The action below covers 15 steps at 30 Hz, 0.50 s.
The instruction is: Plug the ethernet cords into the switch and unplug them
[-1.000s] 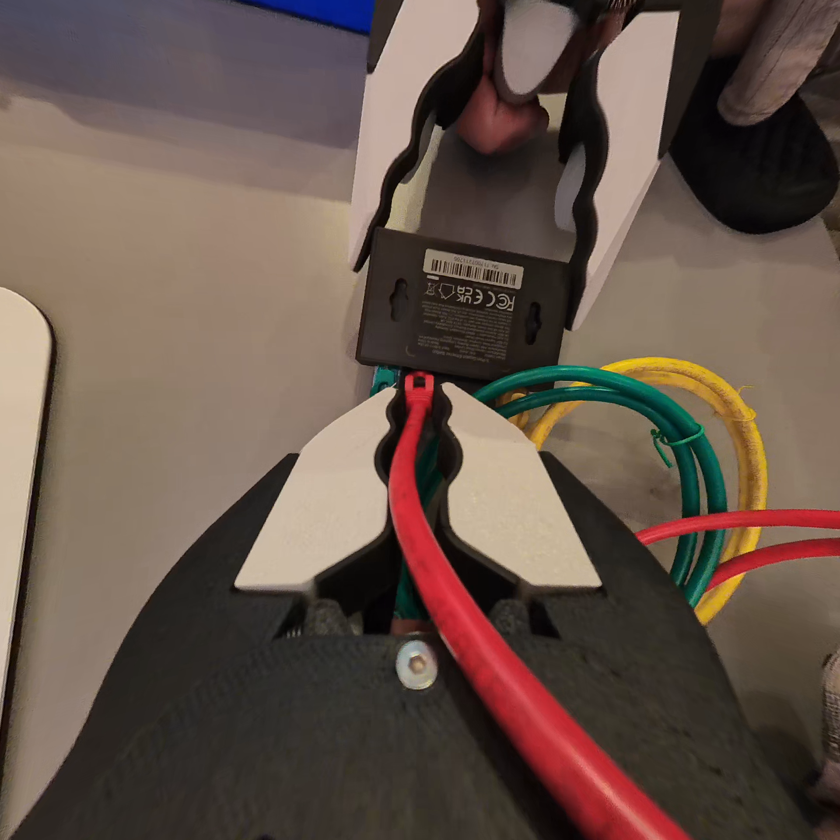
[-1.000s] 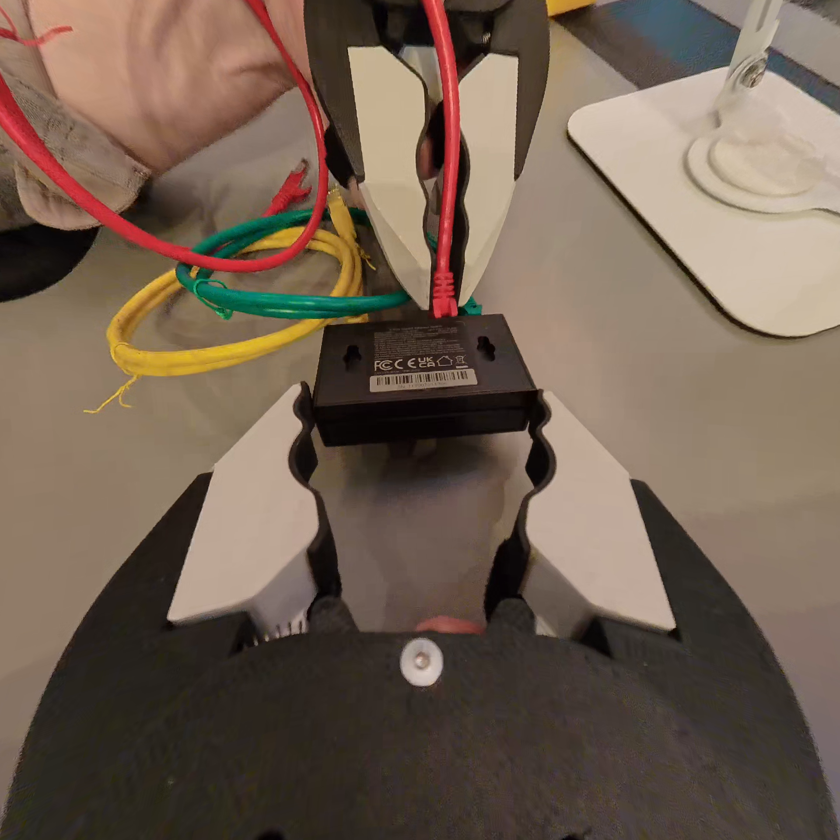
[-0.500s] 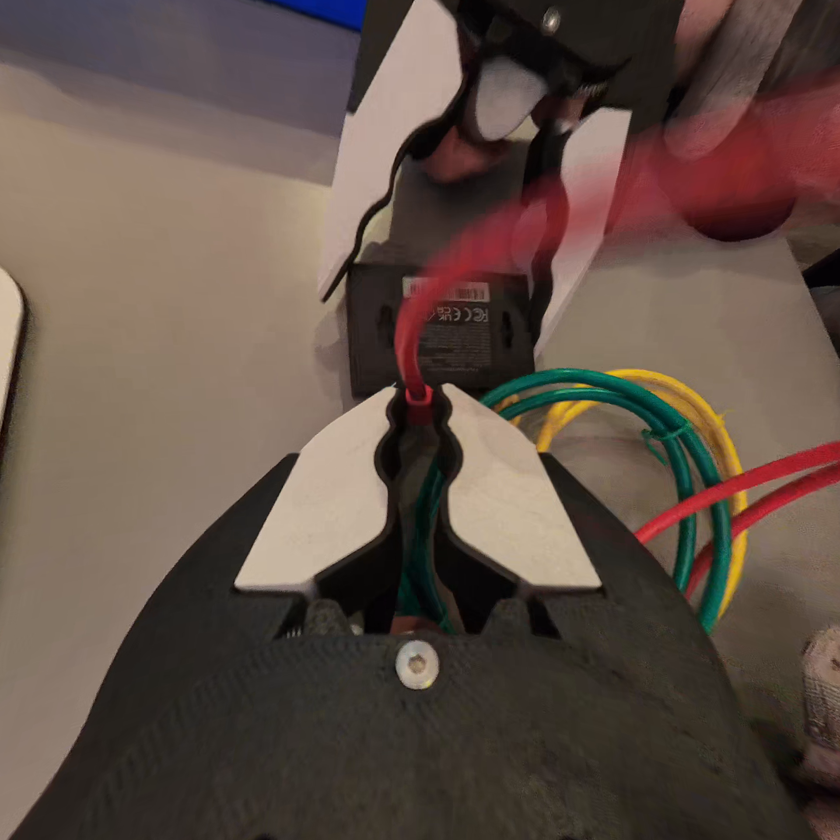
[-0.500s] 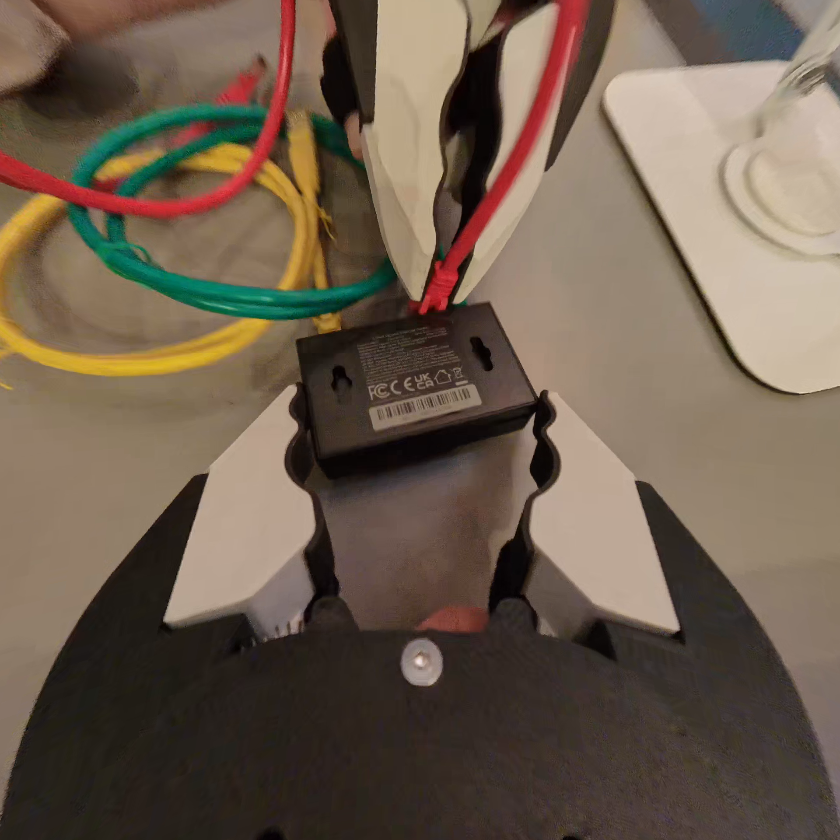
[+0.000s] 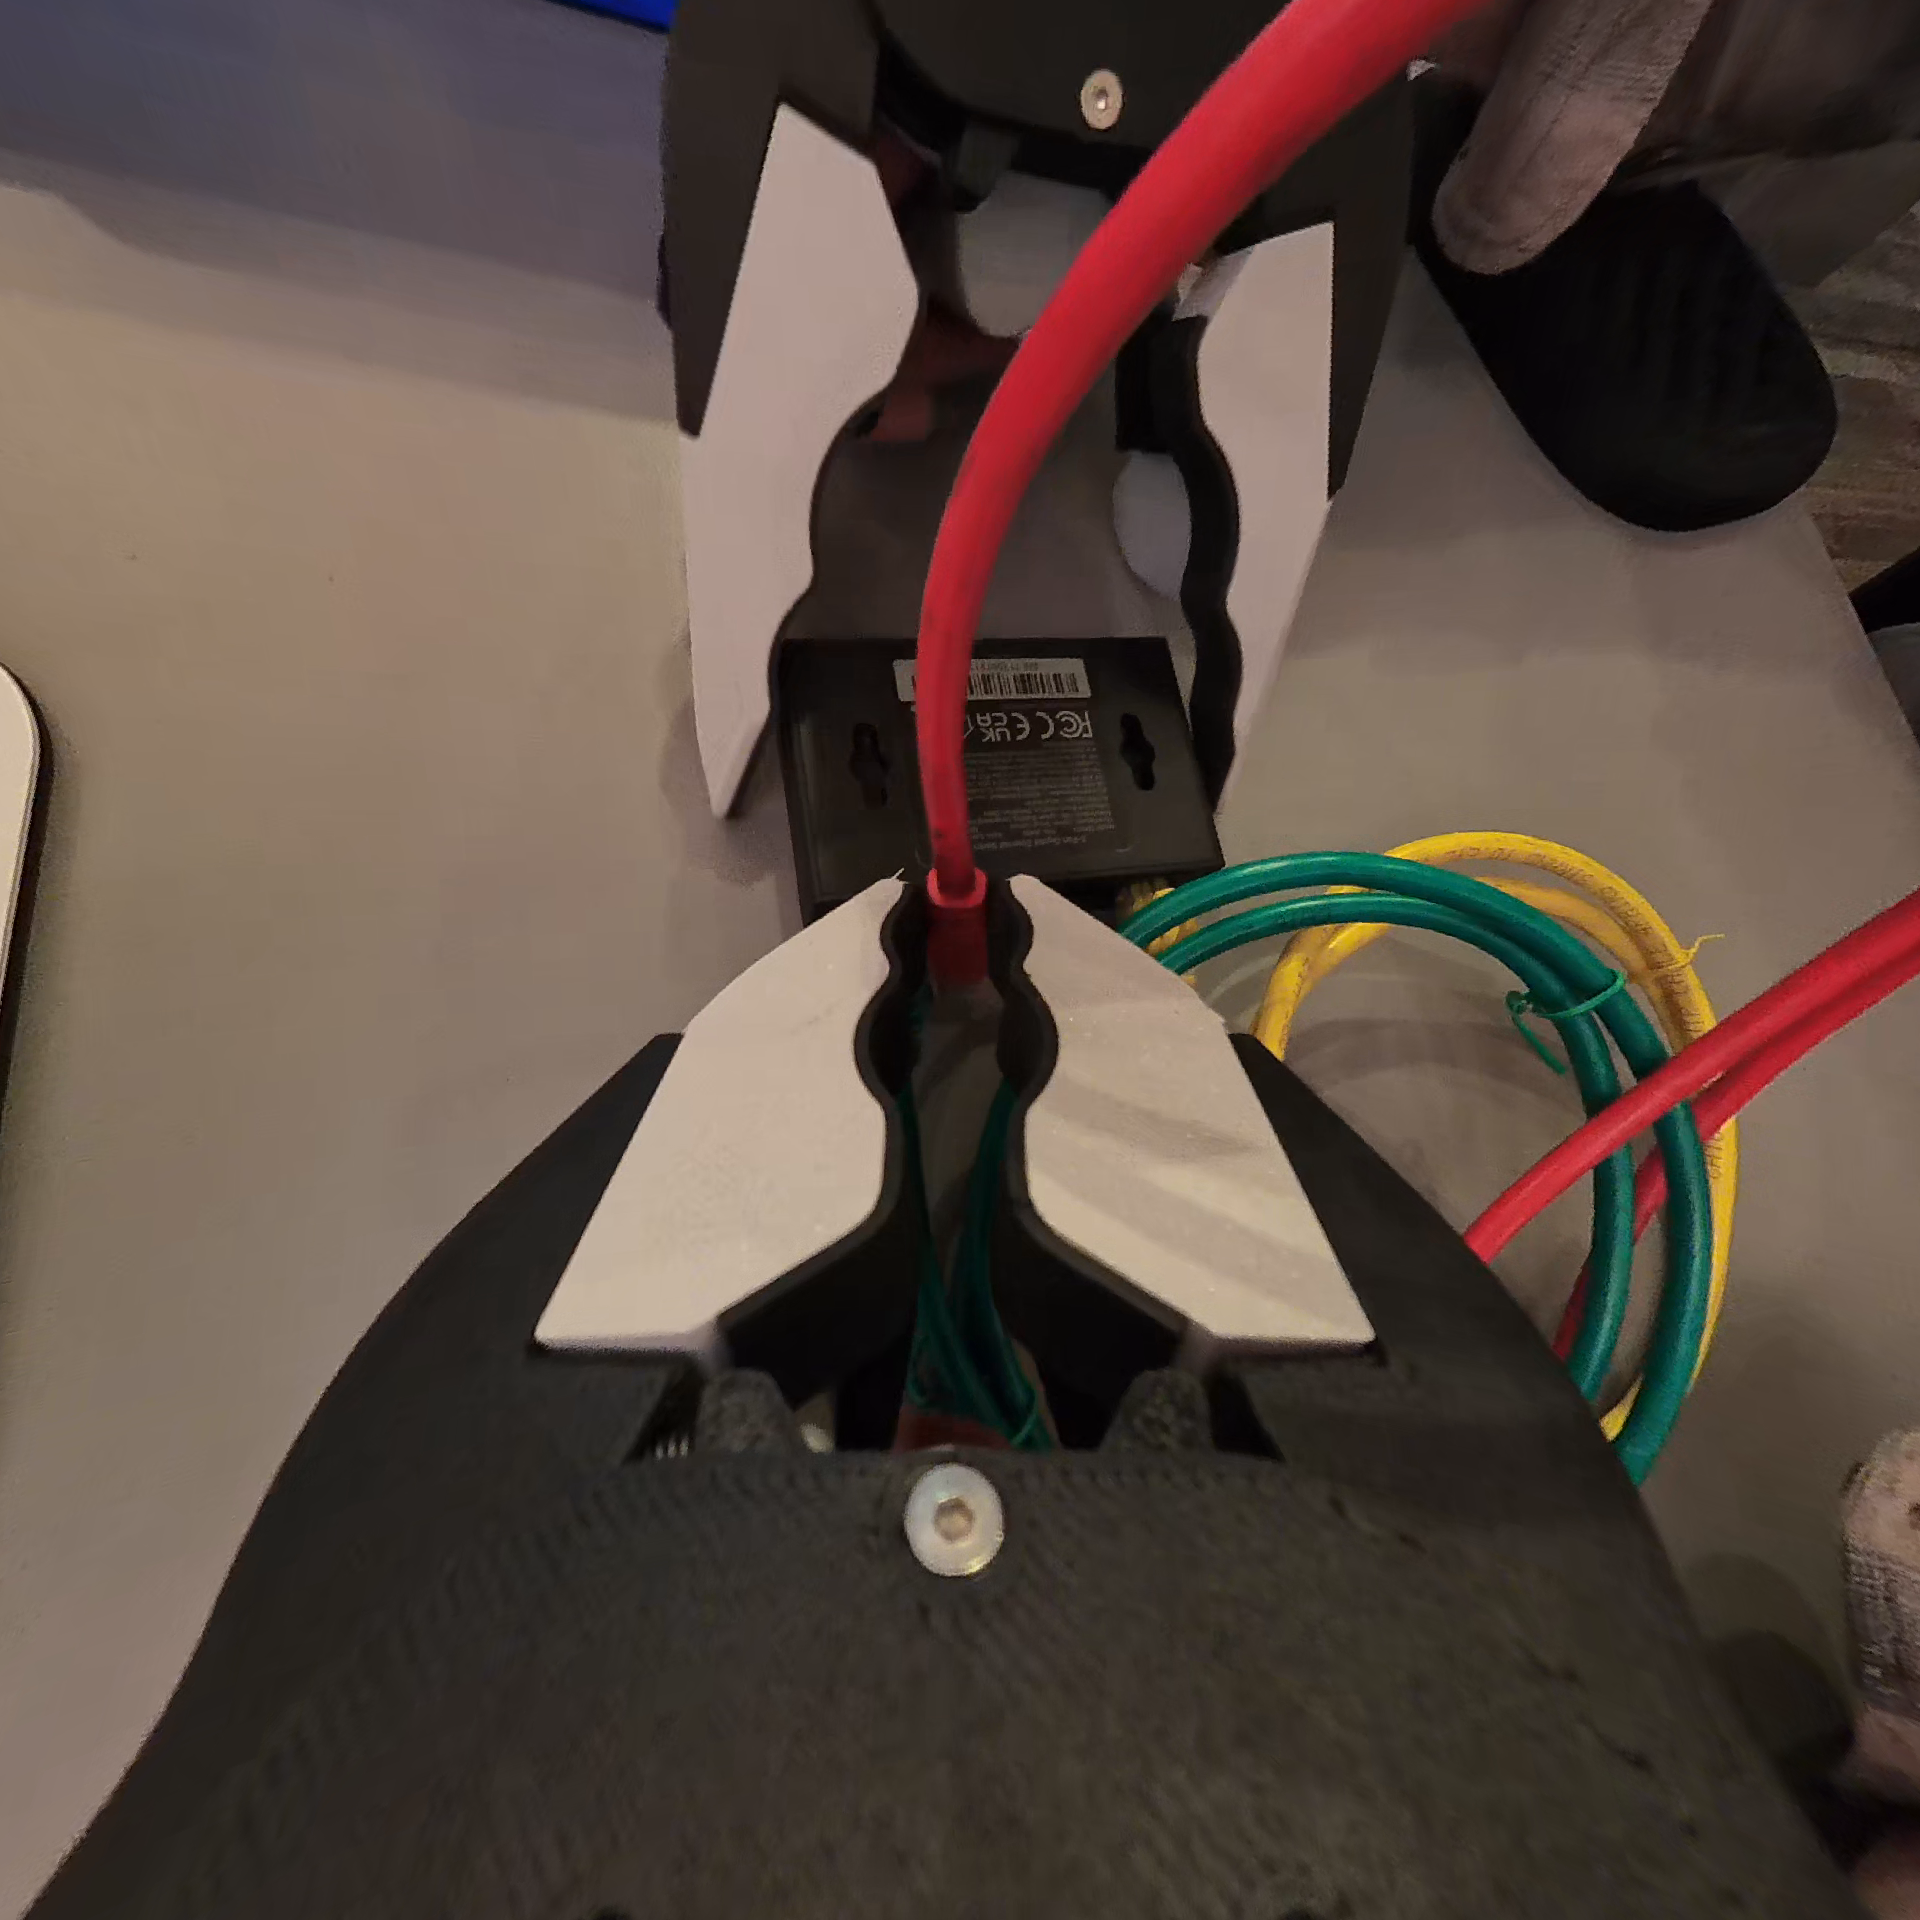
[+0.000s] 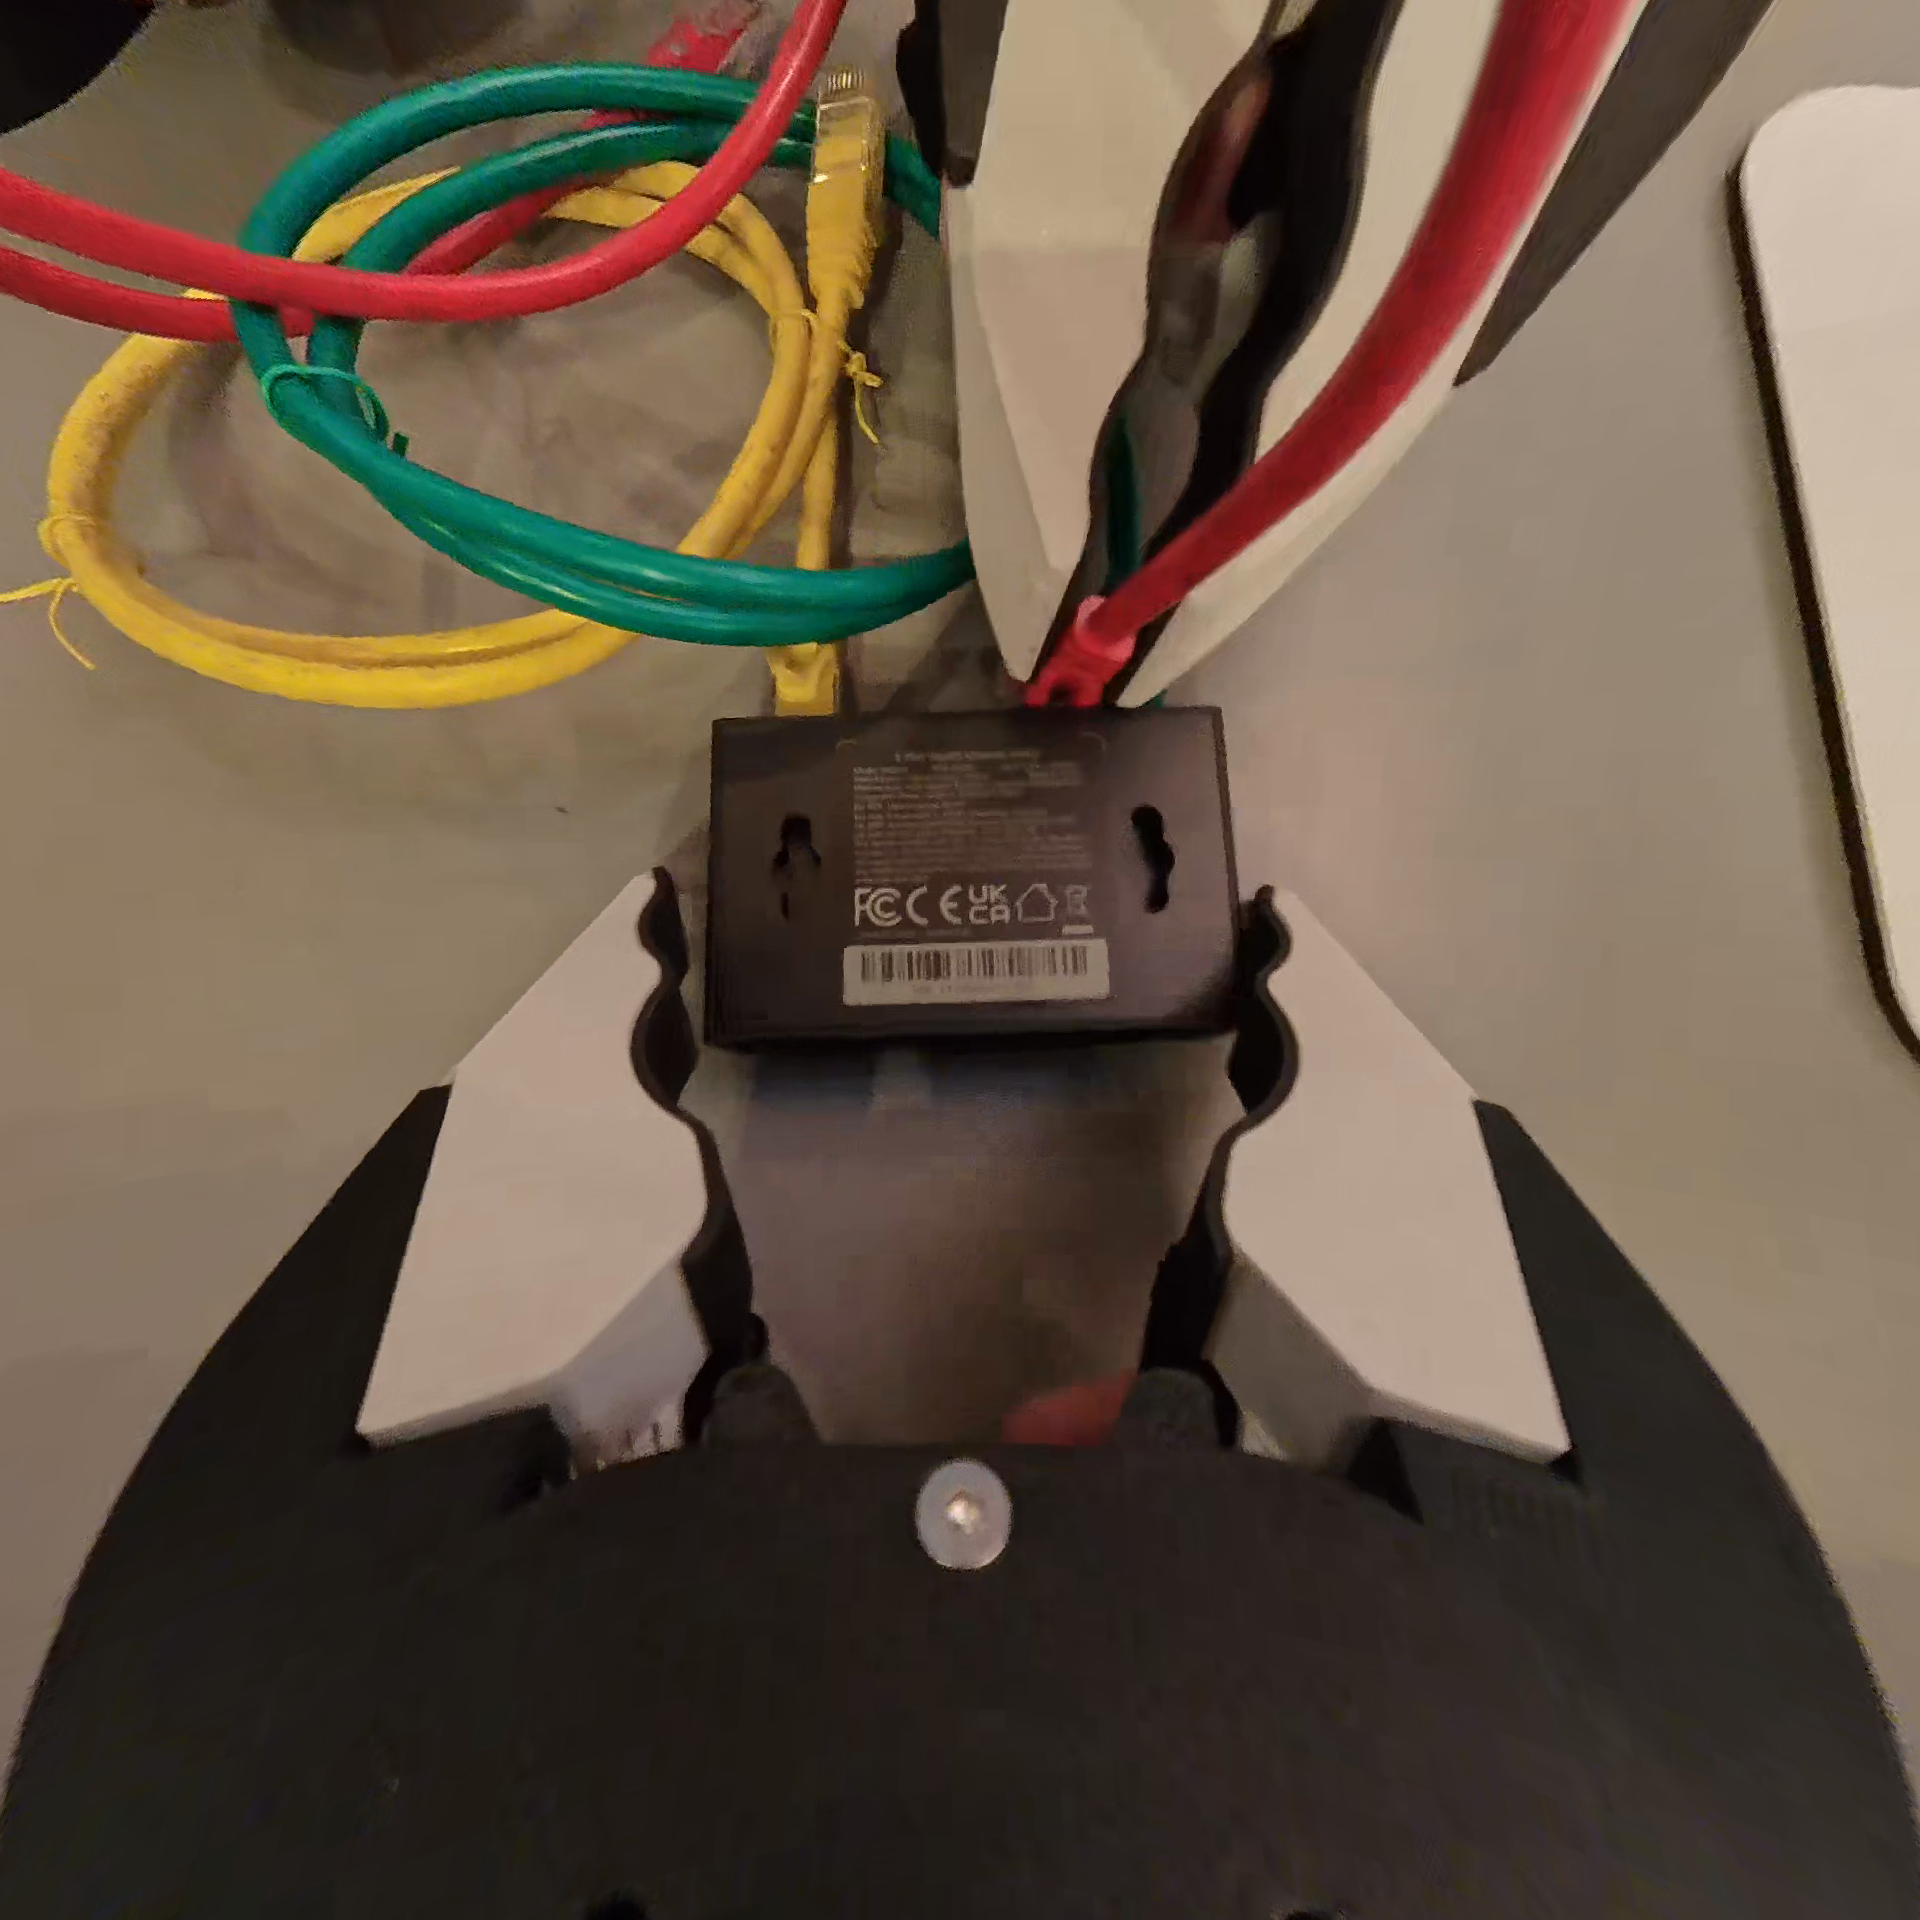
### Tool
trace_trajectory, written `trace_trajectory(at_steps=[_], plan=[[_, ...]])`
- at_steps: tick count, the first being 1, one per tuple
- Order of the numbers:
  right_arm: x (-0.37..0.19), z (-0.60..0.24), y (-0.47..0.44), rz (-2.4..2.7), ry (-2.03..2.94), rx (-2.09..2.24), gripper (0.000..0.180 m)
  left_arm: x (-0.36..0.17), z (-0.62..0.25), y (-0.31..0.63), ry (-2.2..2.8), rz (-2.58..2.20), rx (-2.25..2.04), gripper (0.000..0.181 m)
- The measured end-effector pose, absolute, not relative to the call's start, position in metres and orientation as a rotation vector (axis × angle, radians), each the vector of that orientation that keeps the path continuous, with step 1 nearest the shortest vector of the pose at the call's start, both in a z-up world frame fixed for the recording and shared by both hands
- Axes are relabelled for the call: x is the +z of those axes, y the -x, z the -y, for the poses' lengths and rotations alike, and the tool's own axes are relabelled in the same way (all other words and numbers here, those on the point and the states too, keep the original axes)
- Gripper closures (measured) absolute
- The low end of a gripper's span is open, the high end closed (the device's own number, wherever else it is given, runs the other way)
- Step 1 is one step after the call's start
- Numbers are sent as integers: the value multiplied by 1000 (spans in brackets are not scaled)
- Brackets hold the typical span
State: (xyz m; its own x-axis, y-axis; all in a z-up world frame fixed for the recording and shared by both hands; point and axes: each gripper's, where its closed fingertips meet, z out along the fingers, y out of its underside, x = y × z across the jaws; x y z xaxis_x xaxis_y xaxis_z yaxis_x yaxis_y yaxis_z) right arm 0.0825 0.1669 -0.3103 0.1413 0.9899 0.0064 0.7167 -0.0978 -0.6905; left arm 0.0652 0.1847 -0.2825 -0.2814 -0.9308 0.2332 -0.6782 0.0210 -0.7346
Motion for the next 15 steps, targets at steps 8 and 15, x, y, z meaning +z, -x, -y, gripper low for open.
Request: trace_trajectory(at_steps=[8,15], plan=[[-306,-167,-78,1570,1891,682,81,-280,-185,-64,1635,-1975,-1144,168],[-265,-179,-90,1384,1827,721,81,-217,-204,-62,1473,-1742,-1207,169]])
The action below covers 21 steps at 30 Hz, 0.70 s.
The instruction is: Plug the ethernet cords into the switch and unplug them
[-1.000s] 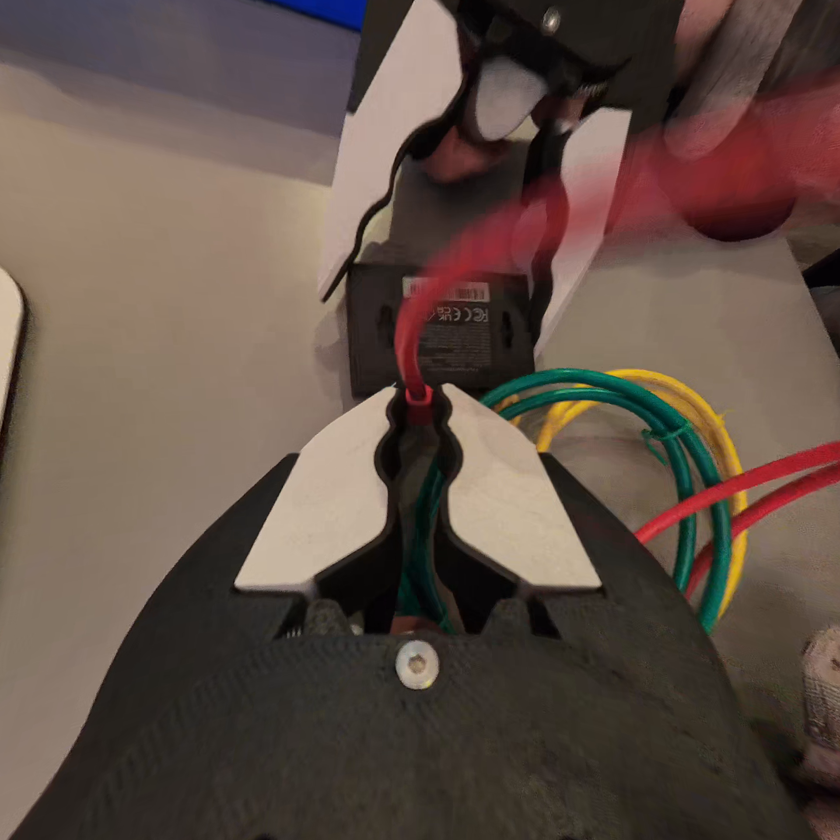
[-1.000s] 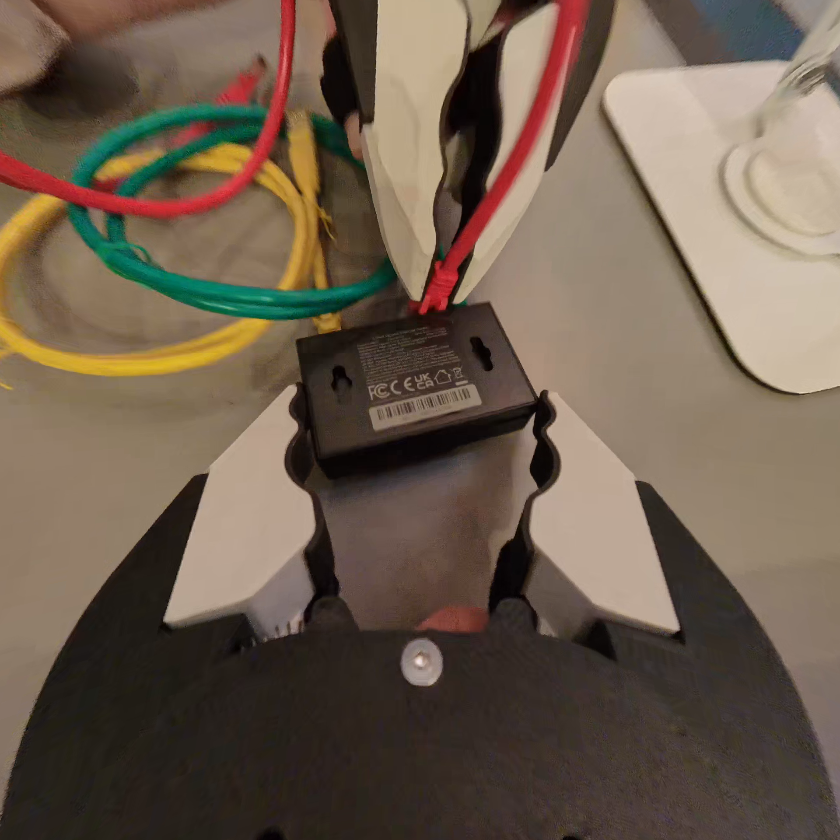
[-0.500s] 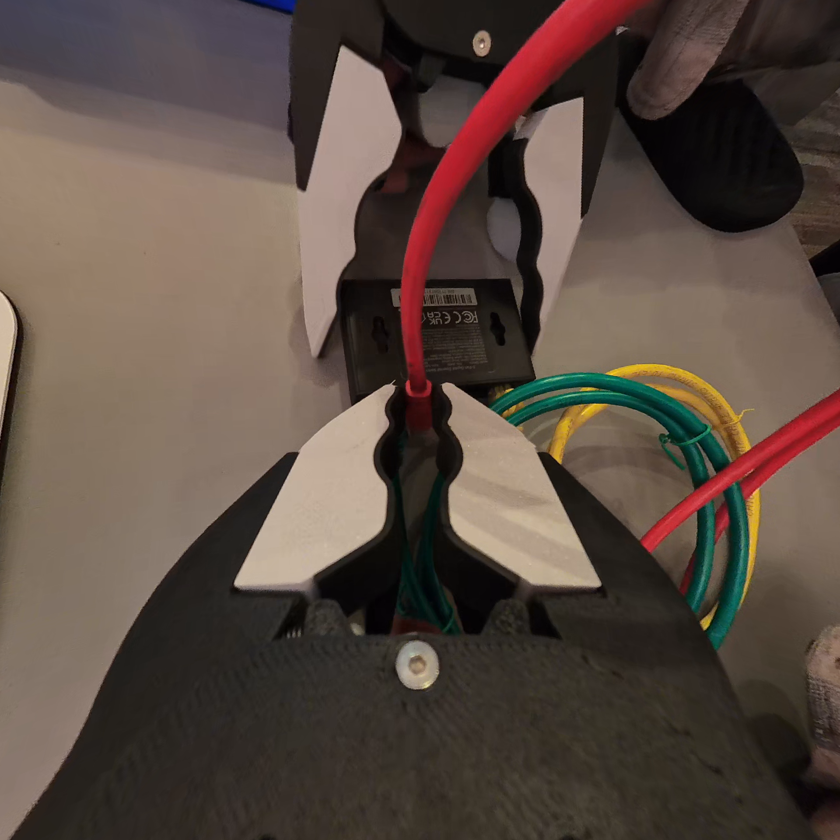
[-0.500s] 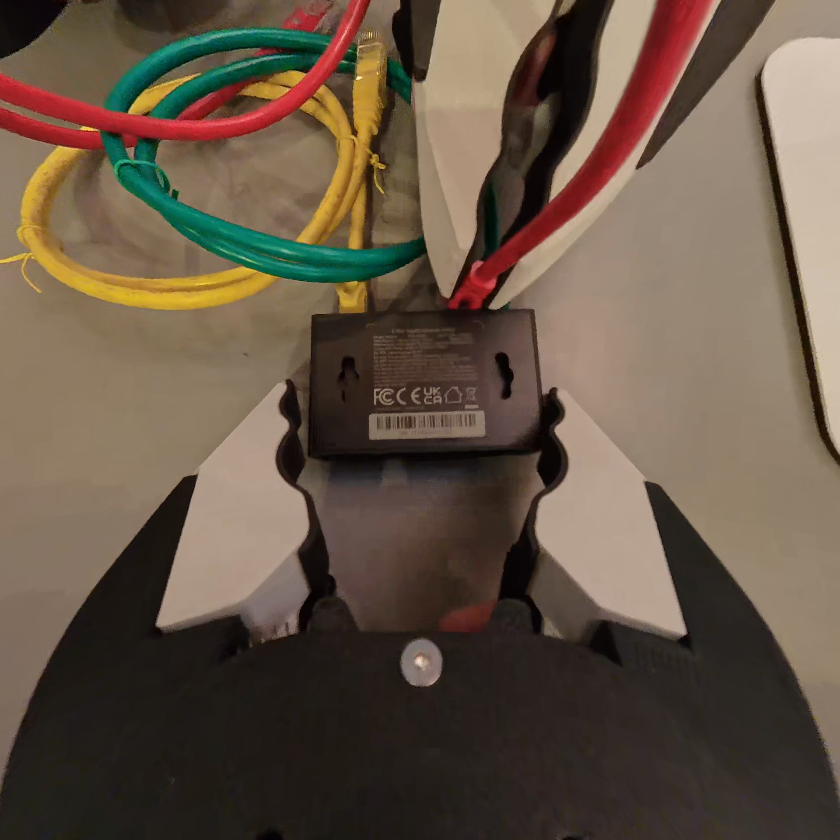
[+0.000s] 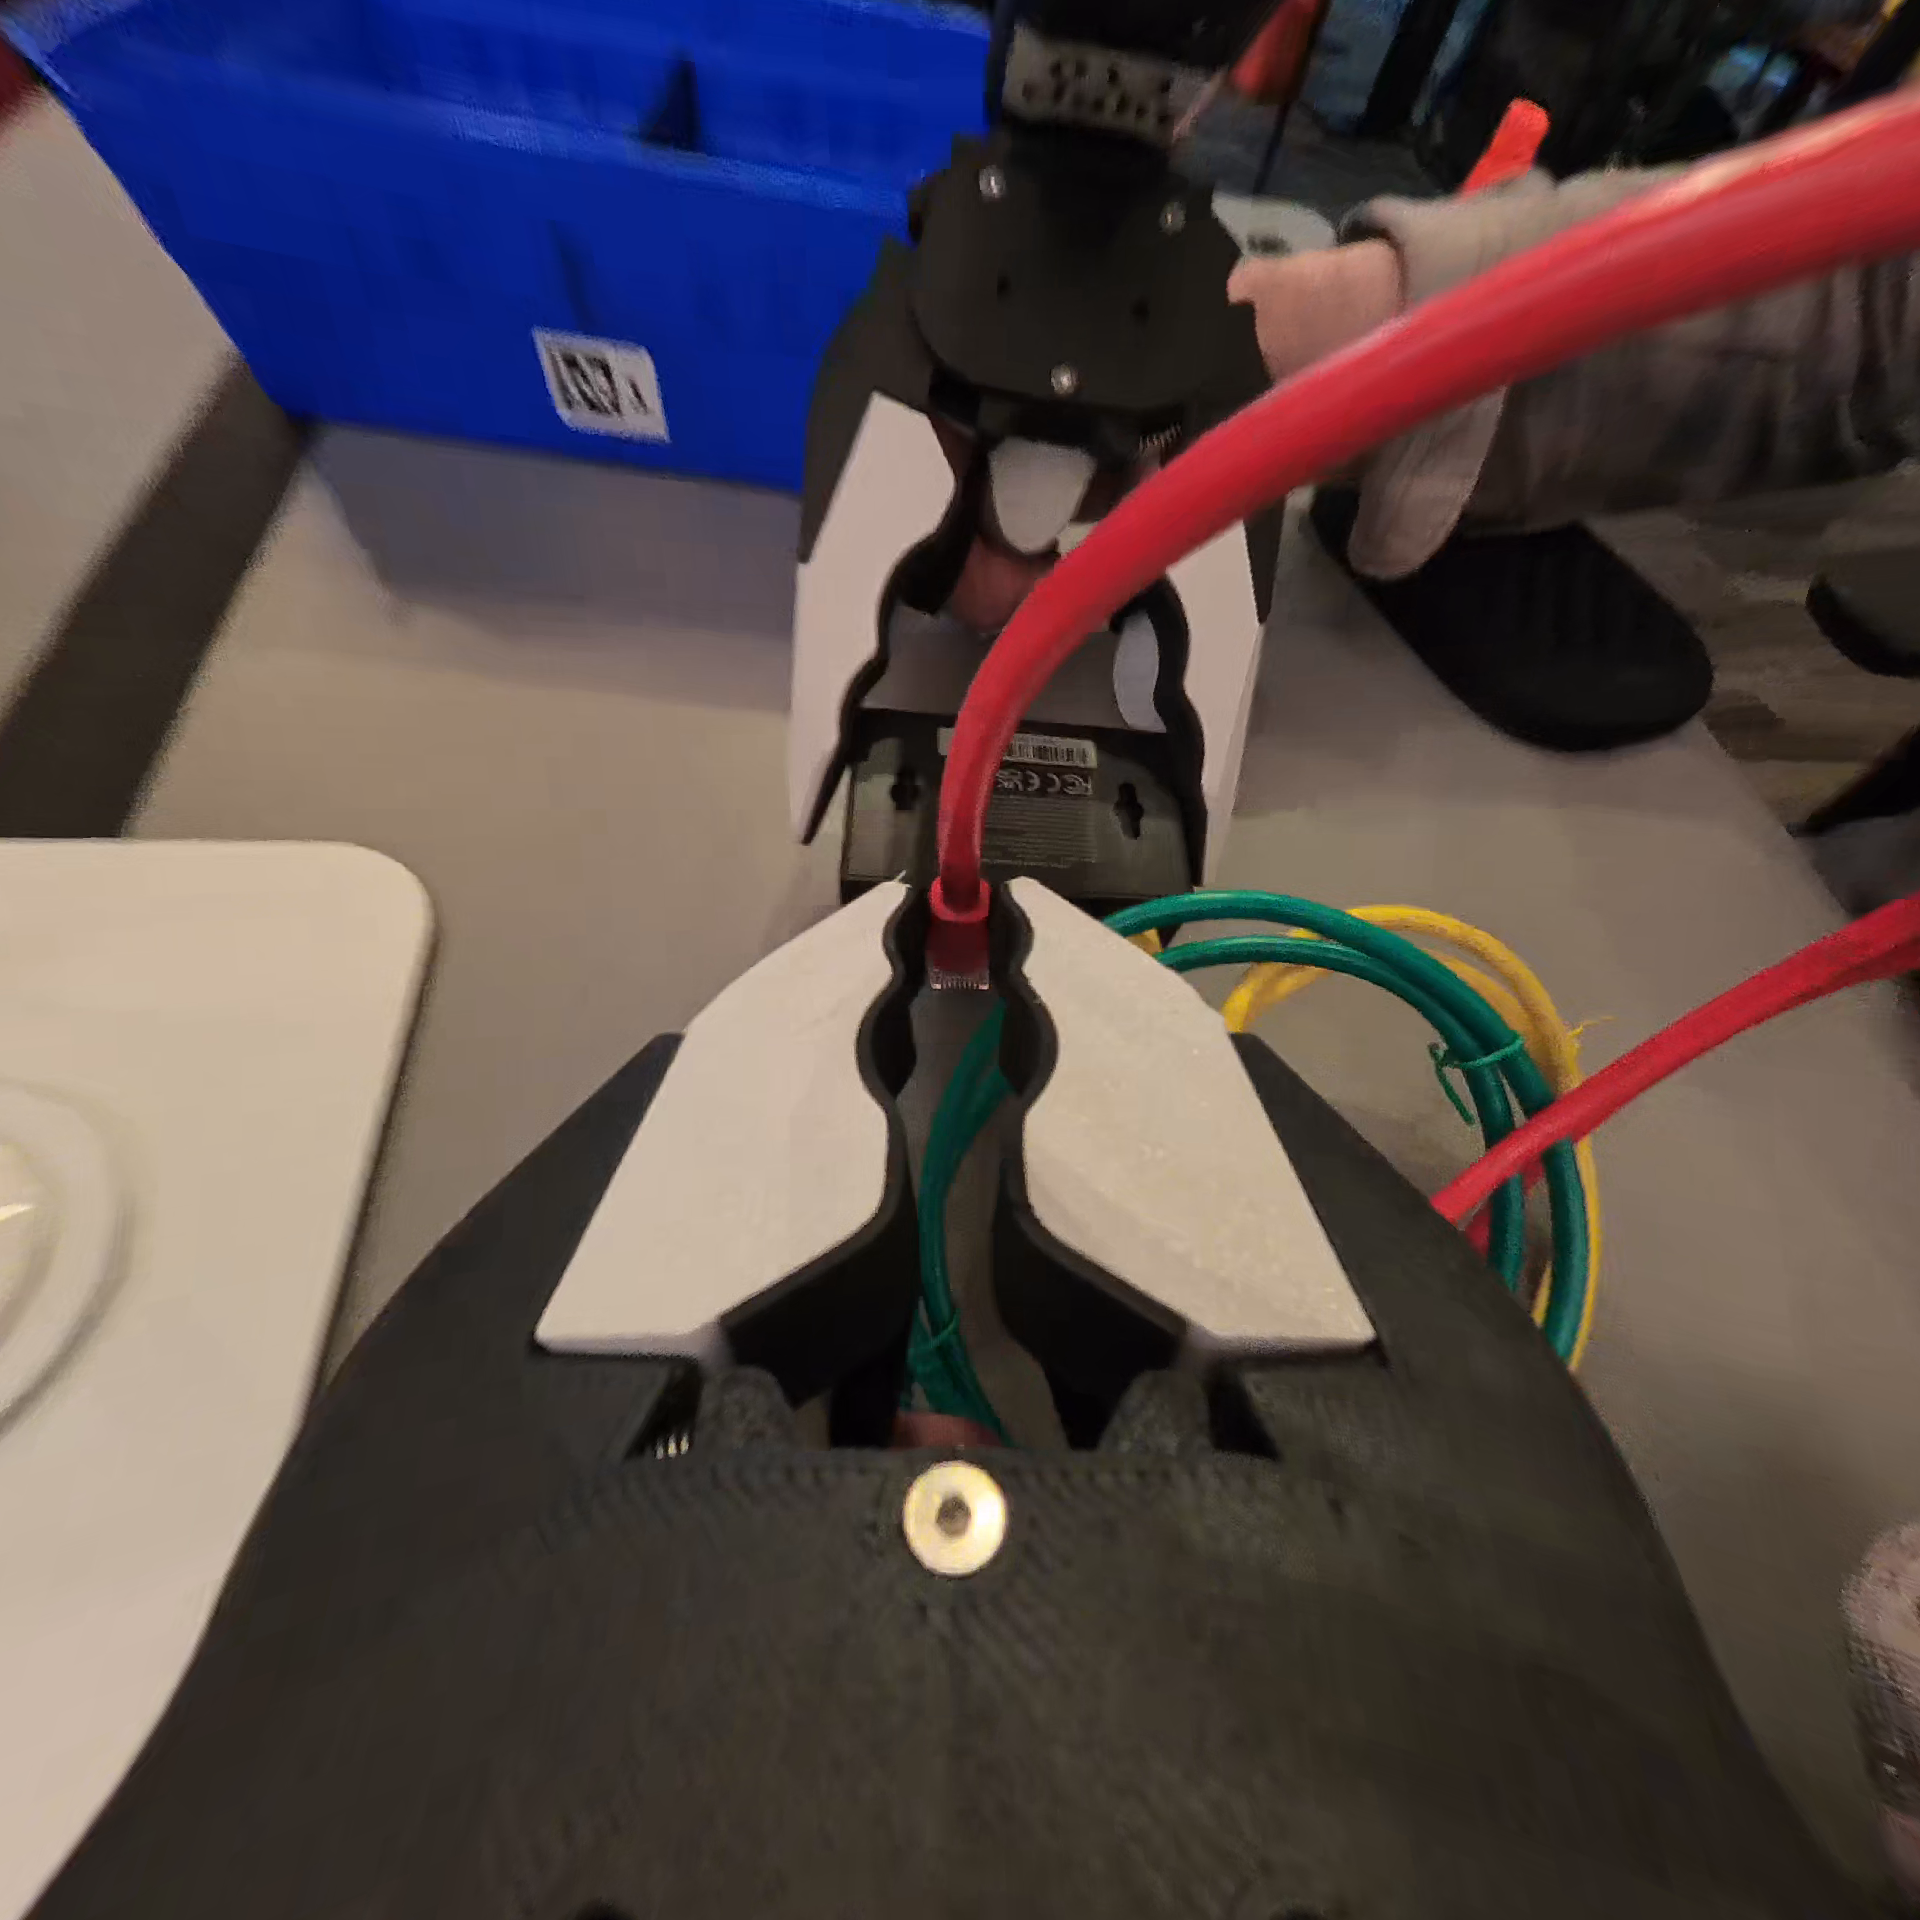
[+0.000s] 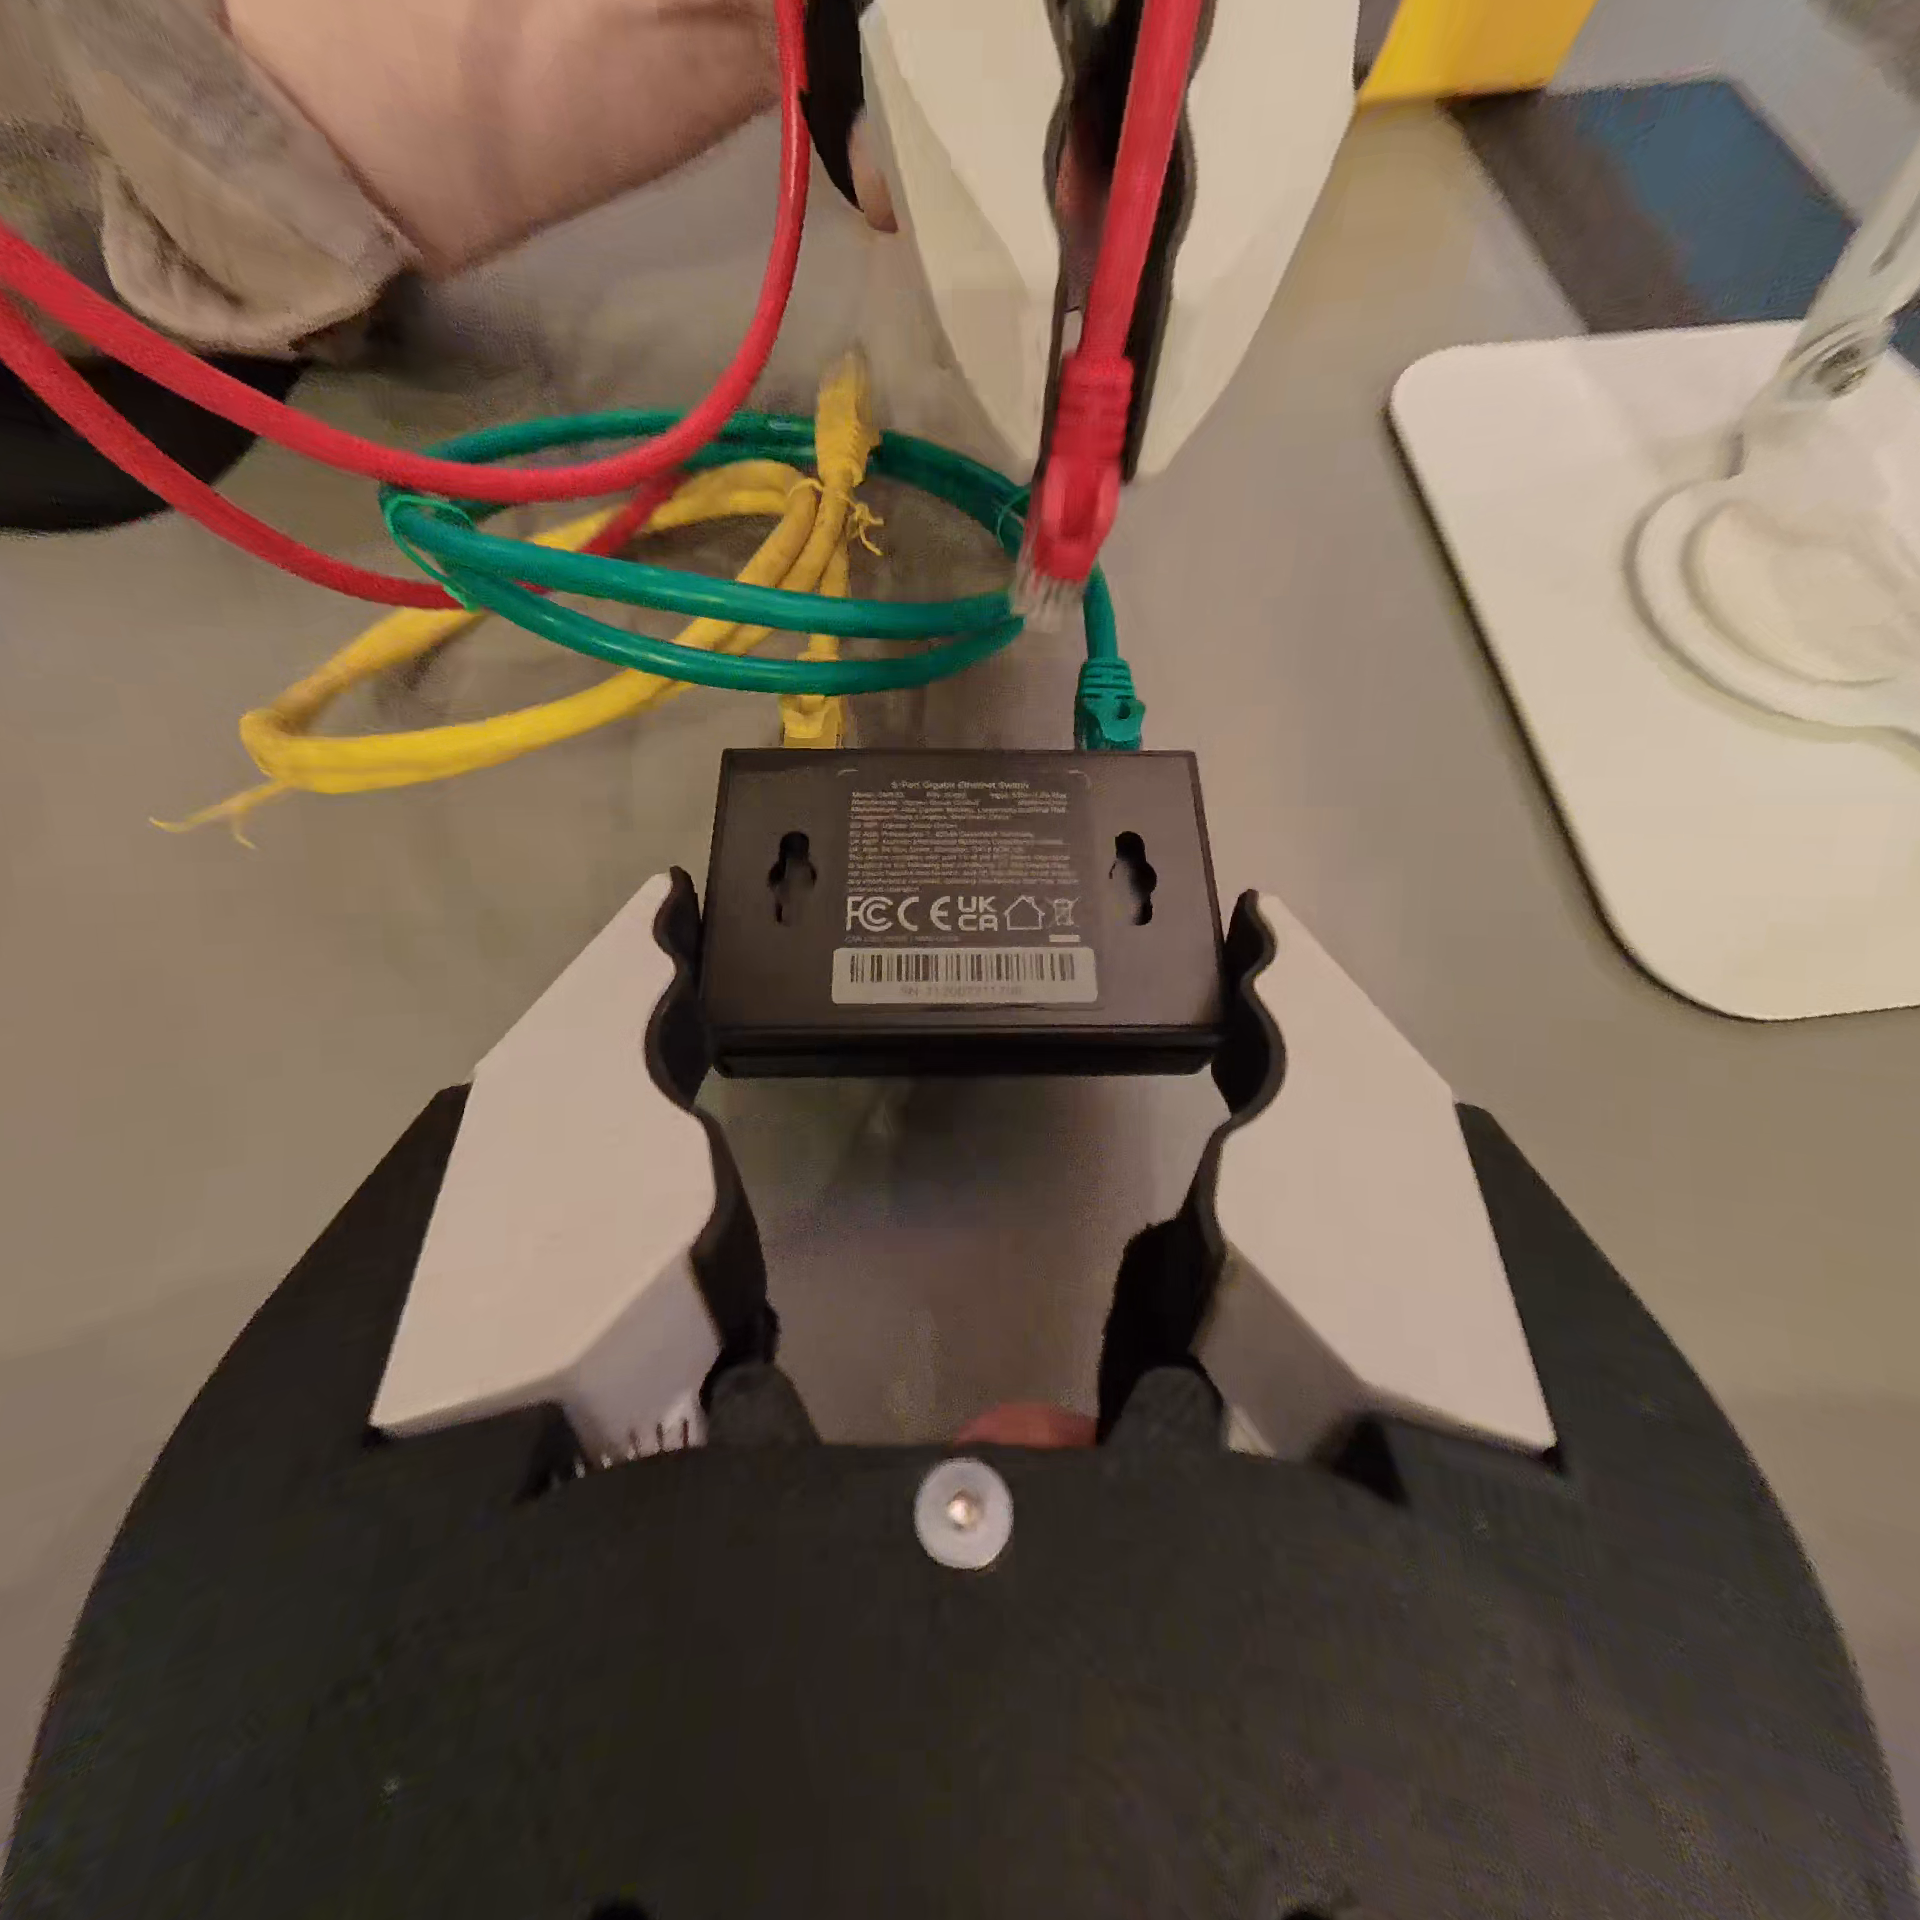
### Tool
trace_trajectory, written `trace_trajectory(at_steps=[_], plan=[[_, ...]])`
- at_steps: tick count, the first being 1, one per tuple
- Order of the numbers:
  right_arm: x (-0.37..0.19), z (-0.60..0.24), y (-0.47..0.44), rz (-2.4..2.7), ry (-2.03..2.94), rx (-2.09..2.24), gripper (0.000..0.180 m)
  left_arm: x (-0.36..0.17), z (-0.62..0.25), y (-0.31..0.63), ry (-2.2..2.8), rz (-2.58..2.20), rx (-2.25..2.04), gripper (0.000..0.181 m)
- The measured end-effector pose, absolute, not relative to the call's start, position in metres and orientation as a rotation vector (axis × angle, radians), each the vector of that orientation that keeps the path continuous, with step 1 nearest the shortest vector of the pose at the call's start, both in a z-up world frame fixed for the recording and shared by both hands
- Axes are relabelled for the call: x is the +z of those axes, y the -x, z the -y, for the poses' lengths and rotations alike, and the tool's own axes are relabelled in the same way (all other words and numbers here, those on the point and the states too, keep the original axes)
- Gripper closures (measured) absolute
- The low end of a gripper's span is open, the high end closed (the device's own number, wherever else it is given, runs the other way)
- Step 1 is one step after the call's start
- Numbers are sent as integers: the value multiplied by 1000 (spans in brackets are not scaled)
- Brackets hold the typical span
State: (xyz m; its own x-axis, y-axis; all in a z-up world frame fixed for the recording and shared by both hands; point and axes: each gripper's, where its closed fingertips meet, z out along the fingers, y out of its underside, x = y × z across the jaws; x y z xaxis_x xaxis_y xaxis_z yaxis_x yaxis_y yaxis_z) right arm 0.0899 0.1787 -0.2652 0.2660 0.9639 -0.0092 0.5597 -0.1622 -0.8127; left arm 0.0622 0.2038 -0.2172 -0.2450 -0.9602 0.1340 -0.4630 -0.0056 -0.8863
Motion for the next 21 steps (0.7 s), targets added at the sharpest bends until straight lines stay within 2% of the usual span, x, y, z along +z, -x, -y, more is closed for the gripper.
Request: trace_trajectory(at_steps=[7,13,17,21], plan=[[-202,-194,-106,1290,1735,676,81,-109,-255,-26,1327,-1289,-1030,169],[-165,-204,-107,1274,1681,616,82,-2,-221,13,1086,-1118,-979,169],[-154,-204,-101,1275,1642,625,81,29,-185,20,895,-1117,-1138,169],[-134,-200,-96,1233,1570,676,82,31,-197,22,821,-975,-1358,169]])
